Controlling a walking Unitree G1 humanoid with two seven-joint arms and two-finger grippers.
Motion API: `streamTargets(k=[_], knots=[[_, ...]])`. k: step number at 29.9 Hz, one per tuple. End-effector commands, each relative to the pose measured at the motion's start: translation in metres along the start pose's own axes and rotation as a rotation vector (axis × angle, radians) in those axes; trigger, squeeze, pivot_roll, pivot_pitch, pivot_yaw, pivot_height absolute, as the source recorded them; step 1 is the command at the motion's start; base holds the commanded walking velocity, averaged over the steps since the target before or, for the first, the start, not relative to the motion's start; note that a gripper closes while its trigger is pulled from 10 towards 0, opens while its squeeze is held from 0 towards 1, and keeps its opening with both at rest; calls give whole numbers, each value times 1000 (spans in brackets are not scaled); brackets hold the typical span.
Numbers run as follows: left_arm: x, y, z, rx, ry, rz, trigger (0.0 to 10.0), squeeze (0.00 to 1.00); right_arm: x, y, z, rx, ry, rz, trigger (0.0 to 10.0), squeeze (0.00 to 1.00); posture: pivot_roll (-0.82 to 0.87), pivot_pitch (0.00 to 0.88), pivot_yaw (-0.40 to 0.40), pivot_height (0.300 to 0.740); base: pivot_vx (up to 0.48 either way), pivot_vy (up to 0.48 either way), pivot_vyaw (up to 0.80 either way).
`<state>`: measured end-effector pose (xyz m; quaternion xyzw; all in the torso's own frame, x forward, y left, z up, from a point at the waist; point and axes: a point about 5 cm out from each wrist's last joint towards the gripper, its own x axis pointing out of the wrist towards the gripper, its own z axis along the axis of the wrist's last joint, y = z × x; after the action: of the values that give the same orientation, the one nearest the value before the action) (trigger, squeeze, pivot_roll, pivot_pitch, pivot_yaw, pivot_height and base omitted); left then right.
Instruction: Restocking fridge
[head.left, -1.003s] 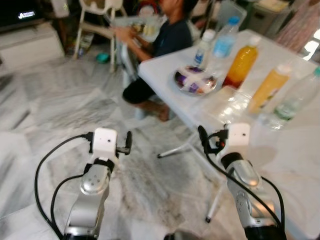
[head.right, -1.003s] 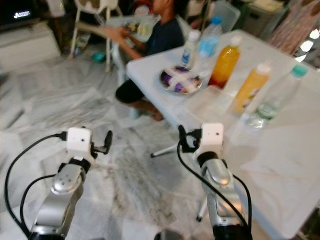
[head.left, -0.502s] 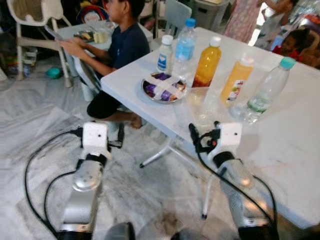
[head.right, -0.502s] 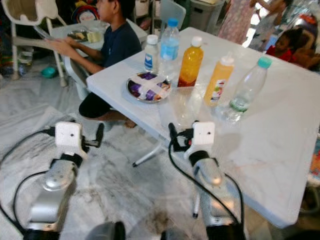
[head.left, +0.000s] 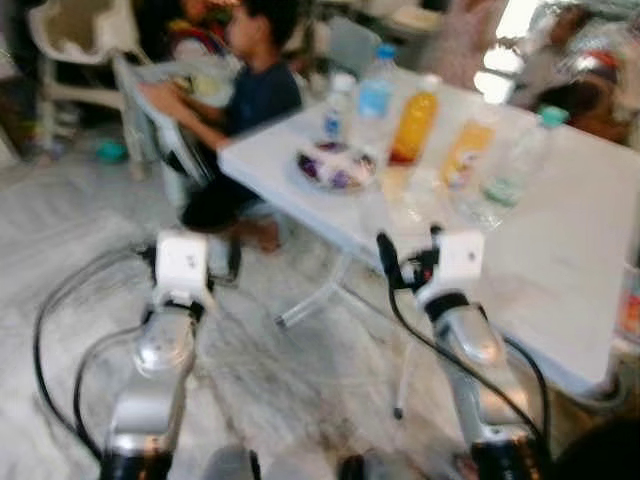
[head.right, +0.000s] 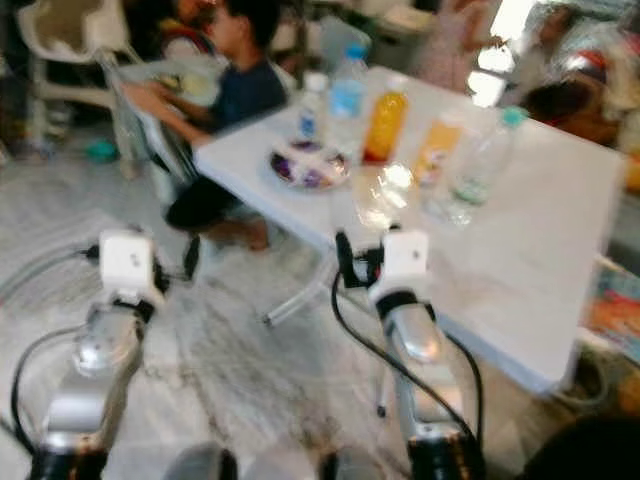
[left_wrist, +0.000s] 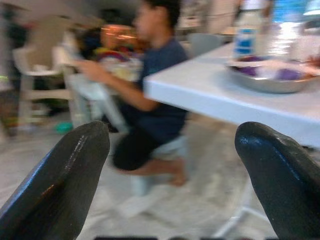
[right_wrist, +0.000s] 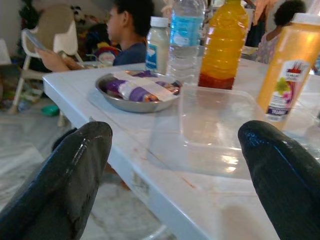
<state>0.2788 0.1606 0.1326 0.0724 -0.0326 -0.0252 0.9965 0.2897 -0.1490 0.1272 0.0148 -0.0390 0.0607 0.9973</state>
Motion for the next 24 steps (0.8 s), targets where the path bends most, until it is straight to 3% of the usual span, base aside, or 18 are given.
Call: streamTargets(k=[1, 7, 24], knots=[[-6, 2, -5, -2, 24, 20, 10000, 0, 0, -6, 2, 0, 3, -48, 10000, 0, 26, 100, -42, 740, 0, 0, 0], [-16, -6, -16, 18, 41, 2, 10000, 0, -7, -7, -5, -11, 35, -73, 10000, 0, 8, 75, -33, 740, 0, 0, 0], [-10, -3, -17, 7, 25, 13, 10000, 0, -10, -12, -8, -35, 53, -98, 10000, 0, -3, 52, -29, 740, 0, 0, 0]])
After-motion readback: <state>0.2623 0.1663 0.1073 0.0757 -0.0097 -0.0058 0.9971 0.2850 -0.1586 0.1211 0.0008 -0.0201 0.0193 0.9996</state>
